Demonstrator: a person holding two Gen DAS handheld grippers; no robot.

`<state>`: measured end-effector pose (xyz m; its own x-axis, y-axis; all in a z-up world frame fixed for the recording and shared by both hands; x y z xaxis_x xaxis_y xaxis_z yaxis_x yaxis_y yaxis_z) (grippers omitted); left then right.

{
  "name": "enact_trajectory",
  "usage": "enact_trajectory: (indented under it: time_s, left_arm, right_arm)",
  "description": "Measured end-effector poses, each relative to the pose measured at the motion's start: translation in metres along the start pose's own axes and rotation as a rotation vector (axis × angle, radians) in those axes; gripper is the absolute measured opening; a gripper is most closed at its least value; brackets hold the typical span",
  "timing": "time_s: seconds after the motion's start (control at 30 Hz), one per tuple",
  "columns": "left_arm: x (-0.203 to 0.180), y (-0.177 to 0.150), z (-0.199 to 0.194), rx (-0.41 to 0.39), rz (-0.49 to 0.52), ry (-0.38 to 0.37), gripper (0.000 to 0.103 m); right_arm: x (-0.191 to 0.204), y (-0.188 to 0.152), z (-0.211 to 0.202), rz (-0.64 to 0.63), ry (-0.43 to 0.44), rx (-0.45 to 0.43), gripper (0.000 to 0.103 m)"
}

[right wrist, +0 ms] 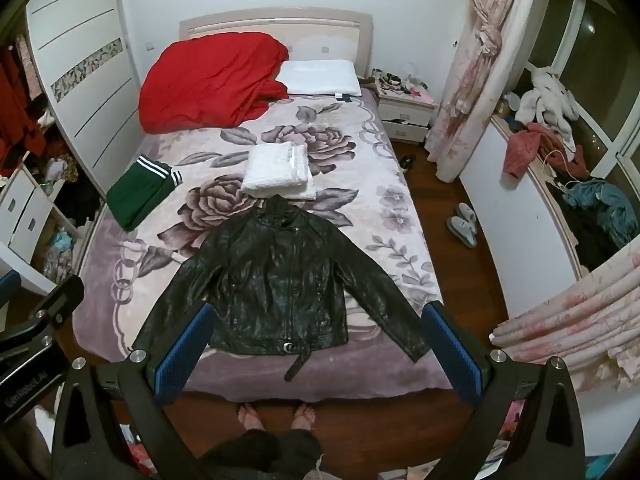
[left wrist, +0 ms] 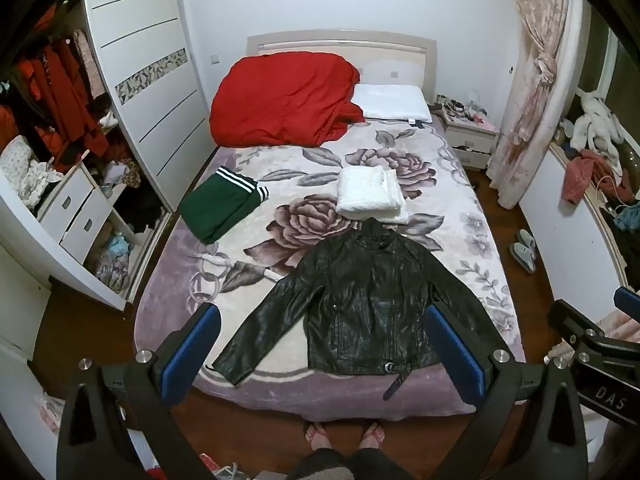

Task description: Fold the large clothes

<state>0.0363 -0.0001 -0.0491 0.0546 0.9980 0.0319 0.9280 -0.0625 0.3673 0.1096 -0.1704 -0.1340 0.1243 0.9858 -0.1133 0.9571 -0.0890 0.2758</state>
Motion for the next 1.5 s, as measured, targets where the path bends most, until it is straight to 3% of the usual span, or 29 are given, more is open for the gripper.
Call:
enact_trajectory:
  time_s: [0.97,1.5]
  left_arm:
    - [0.01,0.007,-0.01,-0.009,0.001,-0.007,0.103]
    - [-0.002,0.032,-0.031,-0.017,0.003,-0.007,0.103]
  right_arm:
    - [0.004,0.006,-0.013,-0.003,-0.005,-0.014,0.103]
    - [0.003,0.012,-0.018,-0.002,-0.008,-0.019,0.103]
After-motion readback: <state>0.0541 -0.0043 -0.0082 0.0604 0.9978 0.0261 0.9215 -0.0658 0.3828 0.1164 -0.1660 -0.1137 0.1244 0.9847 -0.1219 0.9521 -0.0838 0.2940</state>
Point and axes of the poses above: each gripper's, at about its wrist camera, not at the fingertips, and z roughly the way its jaws point, x to its left, y to its top, the point moved 6 cm from there along z, roughly the way its jaws point, and after that the axes turned 15 degrees about x, right-handed, at the moved point
